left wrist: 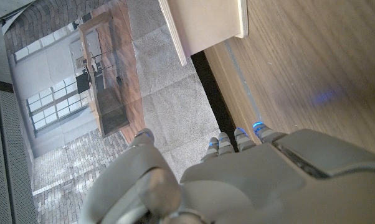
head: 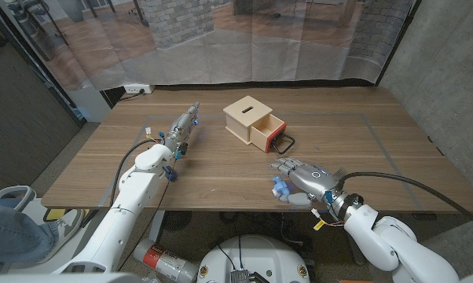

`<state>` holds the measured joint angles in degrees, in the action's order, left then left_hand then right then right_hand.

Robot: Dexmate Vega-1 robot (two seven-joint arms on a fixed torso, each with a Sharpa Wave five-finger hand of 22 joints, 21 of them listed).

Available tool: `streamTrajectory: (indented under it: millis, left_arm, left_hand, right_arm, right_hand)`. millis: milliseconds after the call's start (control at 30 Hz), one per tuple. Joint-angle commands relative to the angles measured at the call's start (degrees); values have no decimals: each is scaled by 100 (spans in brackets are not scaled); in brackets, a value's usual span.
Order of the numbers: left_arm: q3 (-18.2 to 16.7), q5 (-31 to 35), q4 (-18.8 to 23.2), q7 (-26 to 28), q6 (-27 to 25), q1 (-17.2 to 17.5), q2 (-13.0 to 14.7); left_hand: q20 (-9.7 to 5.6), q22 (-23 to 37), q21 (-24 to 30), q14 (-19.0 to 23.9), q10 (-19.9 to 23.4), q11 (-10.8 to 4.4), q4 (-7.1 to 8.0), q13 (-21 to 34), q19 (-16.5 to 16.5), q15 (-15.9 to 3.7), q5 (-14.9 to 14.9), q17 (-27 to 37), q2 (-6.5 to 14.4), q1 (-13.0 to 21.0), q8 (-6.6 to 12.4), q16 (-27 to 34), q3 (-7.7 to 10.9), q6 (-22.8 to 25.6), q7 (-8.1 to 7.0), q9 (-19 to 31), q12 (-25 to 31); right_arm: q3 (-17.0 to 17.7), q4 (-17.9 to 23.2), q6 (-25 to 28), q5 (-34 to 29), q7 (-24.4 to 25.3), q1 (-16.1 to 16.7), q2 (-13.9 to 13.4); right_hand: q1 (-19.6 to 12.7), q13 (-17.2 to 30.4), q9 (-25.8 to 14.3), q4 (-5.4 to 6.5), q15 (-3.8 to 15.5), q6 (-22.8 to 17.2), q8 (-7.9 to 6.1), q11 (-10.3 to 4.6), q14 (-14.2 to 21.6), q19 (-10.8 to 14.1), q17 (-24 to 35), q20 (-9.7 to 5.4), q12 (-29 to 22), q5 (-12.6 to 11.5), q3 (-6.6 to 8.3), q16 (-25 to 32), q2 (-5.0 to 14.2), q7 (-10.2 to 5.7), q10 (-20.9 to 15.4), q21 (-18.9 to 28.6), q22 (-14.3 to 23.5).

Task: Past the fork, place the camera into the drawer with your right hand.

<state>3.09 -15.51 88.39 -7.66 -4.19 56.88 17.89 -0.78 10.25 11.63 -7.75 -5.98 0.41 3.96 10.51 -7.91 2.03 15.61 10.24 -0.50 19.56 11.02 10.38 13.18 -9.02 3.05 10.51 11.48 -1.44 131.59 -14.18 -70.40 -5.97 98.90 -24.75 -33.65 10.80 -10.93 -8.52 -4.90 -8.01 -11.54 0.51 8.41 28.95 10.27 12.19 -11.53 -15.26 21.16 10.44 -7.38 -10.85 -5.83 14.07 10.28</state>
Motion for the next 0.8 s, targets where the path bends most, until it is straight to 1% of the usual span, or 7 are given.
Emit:
streamTrajectory:
  millis: [33,200,333,533,567,733,800]
  left_arm:
    - [-3,-8,-97,-10,41,-30,-19]
    - [-1,-11,-127,-29,24,-56,-17]
    - [-3,-1,-118,-27,14,-60,-11]
    - [-9,2,-123,-28,-20,-61,-5]
    - [-7,3,-131,-33,-22,-62,-5]
    - [0,8,-153,-41,-32,-66,-11]
    - [0,11,-150,-34,-36,-65,-16]
  left_hand:
    - [42,24,-4,6,-34,-22,-1,20,-28,31,0,22,58,20,3,31,-7,-21,-50,25,2]
    - [51,25,-4,0,-33,-38,-1,20,-28,32,-1,23,61,22,3,29,-10,-25,-50,26,3]
    - [52,25,-3,0,-30,-35,-1,20,-28,34,-2,23,63,23,5,30,-12,-23,-48,26,4]
    - [56,25,-3,-2,-32,-42,-1,20,-31,39,-4,23,67,25,8,30,-15,-19,-46,26,4]
    - [56,25,-3,-3,-34,-41,-1,20,-30,39,-4,23,68,26,8,30,-16,-20,-46,26,4]
    - [57,25,-2,-4,-43,-40,-2,20,-29,40,-5,23,72,28,11,30,-18,-14,-52,26,1]
    - [58,25,-3,-4,-36,-44,-3,20,-32,40,-6,23,75,30,11,30,-19,-16,-54,27,4]
  right_arm:
    - [-214,-69,286,-178,-71,-73,-39]
    - [-306,-158,376,-190,-95,-144,-63]
    - [-359,-180,450,-194,-131,-171,-89]
    - [-445,-252,556,-181,-200,-253,-113]
    - [-453,-261,576,-173,-214,-260,-114]
    - [-461,-328,624,-106,-204,-281,-146]
    - [-461,-360,626,-68,-193,-289,-165]
  right_hand:
    - [-33,16,-10,-5,48,-41,-28,-12,45,87,9,9,-40,-30,-22,45,-48,2,-32,29,19]
    - [-40,16,-9,-6,28,-76,-36,-10,59,86,10,19,-59,-36,-30,47,-58,5,-72,15,18]
    - [-36,17,-8,-1,17,-145,-53,-17,76,58,13,26,-87,-45,-46,49,-74,-22,-137,-17,17]
    - [-36,18,-7,8,39,-242,-74,-100,144,32,17,26,-114,-59,-62,67,-78,-19,-199,-54,17]
    - [-34,19,-7,13,46,-255,-74,-95,171,50,19,22,-121,-62,-65,74,-75,-16,-219,-54,19]
    - [-34,20,-6,27,130,-334,-83,-169,291,159,24,6,-146,-74,-75,104,-59,-23,-284,-36,24]
    - [-40,22,-5,35,184,-387,-87,-170,354,255,28,-1,-164,-82,-77,114,-44,-34,-337,-16,28]
